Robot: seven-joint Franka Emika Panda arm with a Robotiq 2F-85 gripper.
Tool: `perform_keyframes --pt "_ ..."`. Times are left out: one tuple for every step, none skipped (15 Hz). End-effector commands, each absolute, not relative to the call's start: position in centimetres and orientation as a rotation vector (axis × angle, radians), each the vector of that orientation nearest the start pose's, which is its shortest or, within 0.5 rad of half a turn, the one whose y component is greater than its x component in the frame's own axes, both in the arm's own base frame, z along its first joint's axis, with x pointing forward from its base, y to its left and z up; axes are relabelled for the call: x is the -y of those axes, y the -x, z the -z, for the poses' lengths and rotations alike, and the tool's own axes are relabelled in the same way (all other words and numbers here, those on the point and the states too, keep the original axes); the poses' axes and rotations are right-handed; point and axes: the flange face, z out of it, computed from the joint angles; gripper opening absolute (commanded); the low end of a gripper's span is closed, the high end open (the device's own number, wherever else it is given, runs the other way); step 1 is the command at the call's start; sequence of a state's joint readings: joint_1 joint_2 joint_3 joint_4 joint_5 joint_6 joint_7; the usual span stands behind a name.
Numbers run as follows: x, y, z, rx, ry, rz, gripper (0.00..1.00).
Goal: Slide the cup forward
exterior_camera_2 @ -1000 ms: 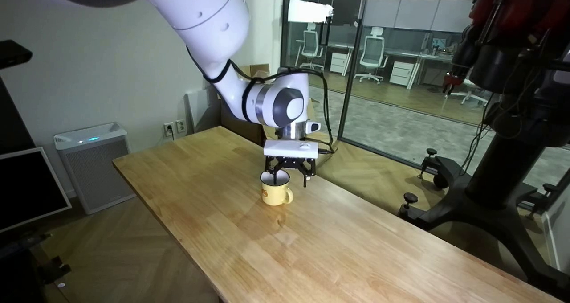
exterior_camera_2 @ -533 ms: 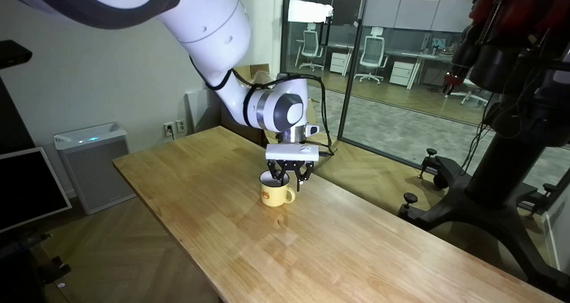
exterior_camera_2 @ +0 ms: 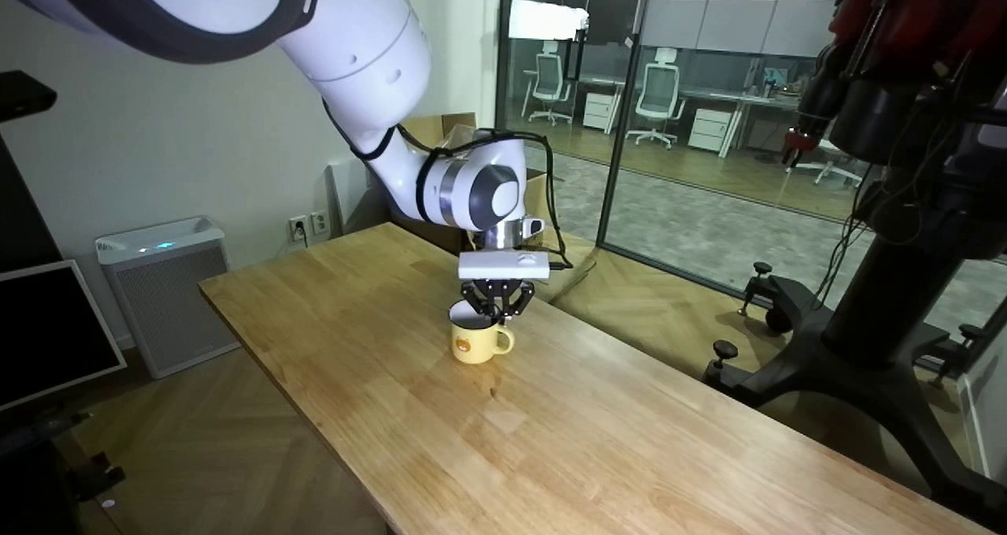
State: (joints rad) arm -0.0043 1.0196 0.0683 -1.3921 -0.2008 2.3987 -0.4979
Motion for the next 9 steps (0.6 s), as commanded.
perform_keyframes --pt "-3.5 -71.7 -8.9 1.068 3.031 -0.042 0.11" --pt "-3.5 -71.7 -8.9 1.068 3.031 -0.042 0.11" --pt "-3.5 -71.7 -8.9 1.068 3.031 -0.042 0.11" --pt "-3.5 -71.7 -8.9 1.068 3.031 -0.042 0.03" --pt "-3.7 -71.4 -9.2 1.064 3.054 -0.046 0.03" --pt "-3.7 -71.1 -9.3 1.051 3.065 -0.045 0.03" --pt "-3.8 -70.5 -9.5 1.028 3.077 -0.044 0.03" --pt "-3.8 -69.9 -9.5 1.012 3.079 -0.044 0.03" --pt "-3.9 -69.1 -9.5 0.983 3.094 -0.046 0.03"
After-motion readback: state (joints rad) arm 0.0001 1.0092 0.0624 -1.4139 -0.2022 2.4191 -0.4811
